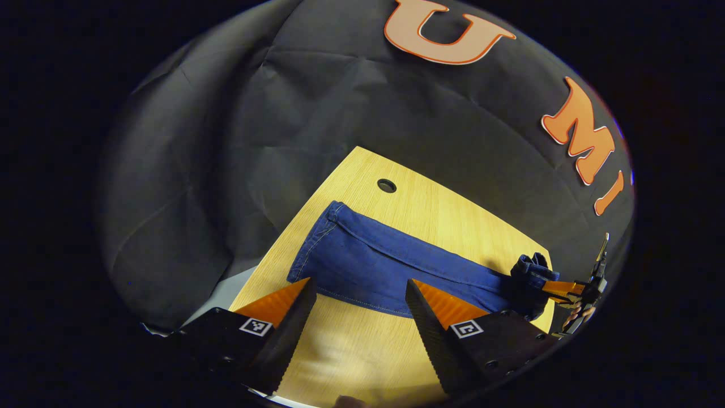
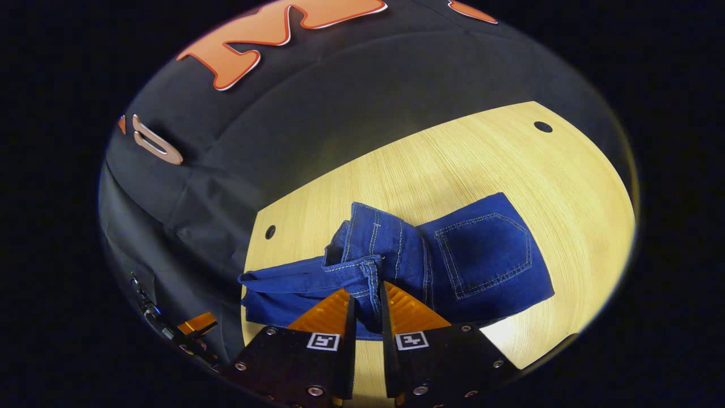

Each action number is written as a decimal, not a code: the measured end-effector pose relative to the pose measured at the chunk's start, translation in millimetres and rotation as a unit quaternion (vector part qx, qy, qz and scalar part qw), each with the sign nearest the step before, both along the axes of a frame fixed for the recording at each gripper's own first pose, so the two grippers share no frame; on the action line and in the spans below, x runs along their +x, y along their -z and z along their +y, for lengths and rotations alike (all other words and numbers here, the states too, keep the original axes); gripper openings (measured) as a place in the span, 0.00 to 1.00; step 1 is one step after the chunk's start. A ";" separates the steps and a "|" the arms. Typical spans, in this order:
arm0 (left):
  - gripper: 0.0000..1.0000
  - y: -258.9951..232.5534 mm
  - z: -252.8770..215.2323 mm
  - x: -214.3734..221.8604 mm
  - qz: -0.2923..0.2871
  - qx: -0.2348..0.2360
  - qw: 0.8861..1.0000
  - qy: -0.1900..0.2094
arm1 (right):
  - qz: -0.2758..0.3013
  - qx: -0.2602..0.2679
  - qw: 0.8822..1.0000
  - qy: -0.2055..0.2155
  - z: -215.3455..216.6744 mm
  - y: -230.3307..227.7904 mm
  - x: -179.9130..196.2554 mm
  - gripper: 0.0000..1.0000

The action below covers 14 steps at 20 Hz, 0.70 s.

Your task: Grasp the waist and the cuffs of the jeans and fold them to make the two legs overlap; first hold the waist and fold one-third of the jeans toward the cuffs, then hold the cuffs and fold the remaining one-third in the same direction to finish folding.

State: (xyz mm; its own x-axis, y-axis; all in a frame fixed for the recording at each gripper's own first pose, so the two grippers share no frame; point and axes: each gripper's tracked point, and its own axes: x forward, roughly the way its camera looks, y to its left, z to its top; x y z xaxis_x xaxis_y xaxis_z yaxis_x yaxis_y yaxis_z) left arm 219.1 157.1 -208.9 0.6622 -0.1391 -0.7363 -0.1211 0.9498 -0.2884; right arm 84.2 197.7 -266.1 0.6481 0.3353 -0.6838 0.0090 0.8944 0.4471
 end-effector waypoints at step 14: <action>1.00 -1.6 -7.1 1.4 0.004 0.015 0.999 0.031 | 0.044 -0.016 0.998 0.031 26.5 17.5 6.4 0.44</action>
State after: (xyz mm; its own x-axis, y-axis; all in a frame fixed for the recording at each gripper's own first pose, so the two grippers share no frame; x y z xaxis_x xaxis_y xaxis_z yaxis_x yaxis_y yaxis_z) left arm 220.4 150.0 -207.3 0.6473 -0.1572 -0.7459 -0.0642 0.9638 -0.2588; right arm 90.6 224.2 -283.5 0.6044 0.2727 -0.7485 0.1034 0.9048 0.4132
